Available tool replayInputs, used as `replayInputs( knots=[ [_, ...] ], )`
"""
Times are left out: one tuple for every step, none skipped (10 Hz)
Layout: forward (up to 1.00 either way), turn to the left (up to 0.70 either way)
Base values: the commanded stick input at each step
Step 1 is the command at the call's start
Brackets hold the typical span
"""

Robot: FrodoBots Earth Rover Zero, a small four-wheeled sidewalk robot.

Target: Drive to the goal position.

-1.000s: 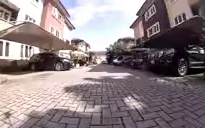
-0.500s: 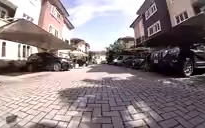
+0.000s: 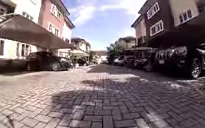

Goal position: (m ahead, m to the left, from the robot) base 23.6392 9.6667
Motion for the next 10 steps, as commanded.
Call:
replayInputs(
  knots=[
    [0.69, 0.03],
    [0.69, 0.03],
    [0.69, 0.03],
    [0.69, -0.17],
    [0.69, -0.34],
    [0.69, -0.29],
    [0.69, 0.03],
    [0.69, 0.03],
    [0.69, 0.03],
    [0.69, 0.03]
  ],
)
